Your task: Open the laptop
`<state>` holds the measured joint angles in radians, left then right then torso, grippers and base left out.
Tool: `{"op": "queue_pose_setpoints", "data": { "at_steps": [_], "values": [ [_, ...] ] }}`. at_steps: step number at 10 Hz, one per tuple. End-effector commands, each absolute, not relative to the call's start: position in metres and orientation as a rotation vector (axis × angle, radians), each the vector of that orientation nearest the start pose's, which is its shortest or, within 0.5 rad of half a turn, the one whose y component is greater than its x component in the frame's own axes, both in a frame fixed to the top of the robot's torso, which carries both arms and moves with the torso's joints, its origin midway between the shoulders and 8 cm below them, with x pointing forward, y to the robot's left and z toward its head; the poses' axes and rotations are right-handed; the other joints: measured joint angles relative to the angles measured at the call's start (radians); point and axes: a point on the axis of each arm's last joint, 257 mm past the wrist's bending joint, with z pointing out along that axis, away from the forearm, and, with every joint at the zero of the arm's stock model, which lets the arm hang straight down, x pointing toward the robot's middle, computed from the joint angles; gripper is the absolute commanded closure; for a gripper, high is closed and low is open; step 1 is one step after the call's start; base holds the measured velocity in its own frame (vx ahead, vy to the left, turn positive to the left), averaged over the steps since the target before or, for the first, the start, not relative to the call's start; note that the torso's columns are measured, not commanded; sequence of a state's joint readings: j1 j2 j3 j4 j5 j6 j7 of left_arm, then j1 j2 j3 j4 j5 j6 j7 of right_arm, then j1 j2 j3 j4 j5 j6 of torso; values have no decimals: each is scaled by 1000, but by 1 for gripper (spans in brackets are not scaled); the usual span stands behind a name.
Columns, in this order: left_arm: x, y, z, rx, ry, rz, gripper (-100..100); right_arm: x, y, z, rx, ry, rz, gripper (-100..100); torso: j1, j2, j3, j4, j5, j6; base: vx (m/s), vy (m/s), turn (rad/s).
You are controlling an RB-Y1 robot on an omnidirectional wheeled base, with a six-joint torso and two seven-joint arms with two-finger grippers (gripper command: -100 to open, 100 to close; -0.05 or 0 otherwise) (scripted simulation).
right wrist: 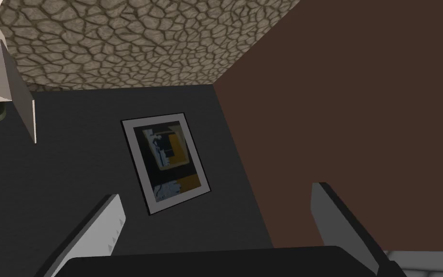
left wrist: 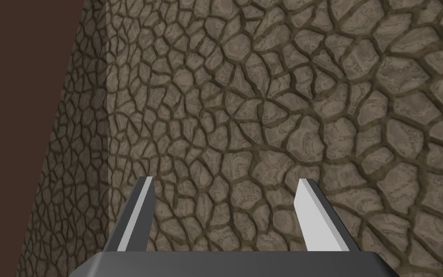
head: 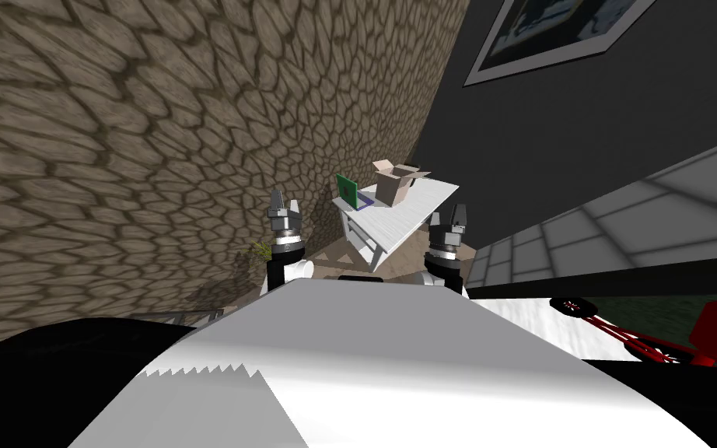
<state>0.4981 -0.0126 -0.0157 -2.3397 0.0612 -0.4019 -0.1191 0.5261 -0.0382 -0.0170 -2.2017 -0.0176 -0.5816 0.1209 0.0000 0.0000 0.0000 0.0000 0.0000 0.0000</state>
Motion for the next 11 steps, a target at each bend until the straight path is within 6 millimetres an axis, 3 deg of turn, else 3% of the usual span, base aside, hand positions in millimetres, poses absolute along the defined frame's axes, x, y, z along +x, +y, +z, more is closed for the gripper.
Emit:
{"op": "queue_pose_setpoints", "data": {
  "at_steps": [1,9,10,11],
  "values": [
    [348,282,33,-690,624,-1242,0,341,-288,-3,608,674,1171,0,0,40,-82,41,0,0,0,0,0],
    [348,282,33,-690,624,-1242,0,341,-288,-3,608,674,1171,0,0,618,-1234,617,0,0,0,0,0],
    [354,279,29,-668,668,-1243,-100,341,-288,-3,608,674,1171,0,0,691,-1382,691,0,0,2,-21,-43],
    [360,278,25,-657,699,-1241,-100,341,-288,-3,608,674,1171,0,-1,725,-1451,724,0,0,-12,-43,-53]
  ]
}}
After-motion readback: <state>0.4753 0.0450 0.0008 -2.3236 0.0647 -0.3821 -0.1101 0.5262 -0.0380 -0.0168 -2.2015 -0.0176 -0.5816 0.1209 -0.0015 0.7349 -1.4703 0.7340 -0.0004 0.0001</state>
